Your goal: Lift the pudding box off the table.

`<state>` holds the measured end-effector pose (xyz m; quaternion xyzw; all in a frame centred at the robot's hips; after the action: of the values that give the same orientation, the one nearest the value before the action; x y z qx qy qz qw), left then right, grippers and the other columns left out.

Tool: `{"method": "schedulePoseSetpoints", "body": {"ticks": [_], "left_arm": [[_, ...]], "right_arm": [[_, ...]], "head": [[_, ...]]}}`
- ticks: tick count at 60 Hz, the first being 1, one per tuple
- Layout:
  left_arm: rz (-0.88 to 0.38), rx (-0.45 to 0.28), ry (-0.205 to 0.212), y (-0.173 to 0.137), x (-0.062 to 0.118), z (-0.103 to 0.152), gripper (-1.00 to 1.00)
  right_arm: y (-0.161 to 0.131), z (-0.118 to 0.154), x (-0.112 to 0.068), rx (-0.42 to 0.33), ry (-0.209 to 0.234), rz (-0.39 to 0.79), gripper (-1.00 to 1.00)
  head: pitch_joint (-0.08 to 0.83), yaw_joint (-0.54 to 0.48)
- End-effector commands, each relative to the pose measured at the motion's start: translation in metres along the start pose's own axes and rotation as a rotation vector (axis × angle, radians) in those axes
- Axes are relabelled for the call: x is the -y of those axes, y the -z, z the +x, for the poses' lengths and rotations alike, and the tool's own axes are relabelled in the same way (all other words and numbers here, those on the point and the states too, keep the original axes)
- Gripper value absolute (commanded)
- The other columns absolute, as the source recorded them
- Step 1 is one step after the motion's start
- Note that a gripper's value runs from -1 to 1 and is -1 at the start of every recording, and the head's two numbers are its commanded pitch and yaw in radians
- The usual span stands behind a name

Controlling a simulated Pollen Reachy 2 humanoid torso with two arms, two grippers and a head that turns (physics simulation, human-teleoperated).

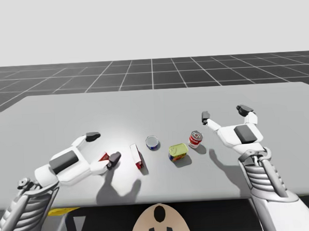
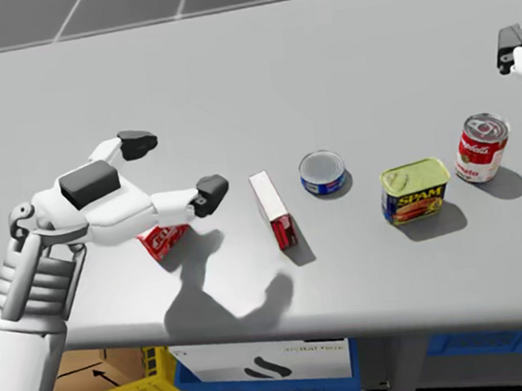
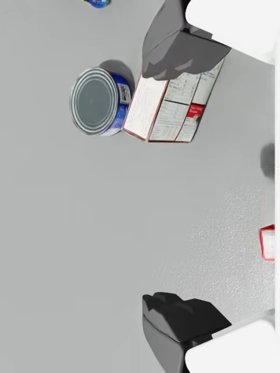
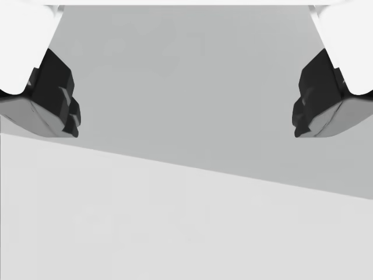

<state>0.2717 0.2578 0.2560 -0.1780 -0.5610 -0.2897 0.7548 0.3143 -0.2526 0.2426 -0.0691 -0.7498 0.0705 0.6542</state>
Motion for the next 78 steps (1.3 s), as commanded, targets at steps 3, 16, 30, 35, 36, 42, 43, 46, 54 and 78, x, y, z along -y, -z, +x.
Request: {"method": "schedulePoseSetpoints", "body": {"ticks": [3,16,30,35,36,42,43,46,54,78], "left_arm": [[-0.214,-0.129,0.040,-0.004,0.016,-0.012,-1.00],[-0.297,-0.163,0.036,0.018,0.024,-0.028,-1.00],[-0.323,-0.179,0.049,0.042,0.033,-0.032,-1.00],[-0.317,-0.180,0.052,0.052,0.032,-0.031,-1.00],[-0.317,-0.179,0.052,0.052,0.032,-0.031,-1.00],[-0.323,-0.169,0.056,0.060,0.031,-0.031,-1.00],[-0.325,-0.169,0.054,0.062,0.031,-0.031,-1.00],[-0.316,-0.167,0.060,0.068,0.030,-0.032,-1.00],[-0.309,-0.171,0.048,0.081,0.026,-0.034,-1.00],[-0.310,-0.215,0.029,0.108,0.026,-0.046,-1.00]], "right_arm": [[0.001,-0.001,0.000,-0.001,-0.005,-0.003,-1.00],[0.001,-0.001,0.000,0.003,-0.008,-0.003,-1.00],[0.001,-0.001,0.001,0.004,-0.006,-0.005,-1.00],[0.001,-0.001,0.002,0.005,-0.006,-0.005,-1.00],[0.001,-0.001,0.002,0.005,-0.006,-0.005,-1.00],[0.001,0.000,0.002,0.005,-0.004,-0.005,-1.00],[0.001,0.000,0.002,0.005,-0.004,-0.005,-1.00],[0.001,0.000,0.002,0.006,-0.004,-0.005,-1.00],[0.001,0.000,0.002,0.007,-0.002,-0.004,-1.00],[0.000,0.002,0.003,0.012,0.007,-0.007,-1.00]], "head": [[0.717,0.17],[0.720,0.17],[0.723,0.16],[0.723,0.16],[0.722,0.16],[0.723,0.16],[0.723,0.16],[0.724,0.16],[0.724,0.16],[0.725,0.15]]}}
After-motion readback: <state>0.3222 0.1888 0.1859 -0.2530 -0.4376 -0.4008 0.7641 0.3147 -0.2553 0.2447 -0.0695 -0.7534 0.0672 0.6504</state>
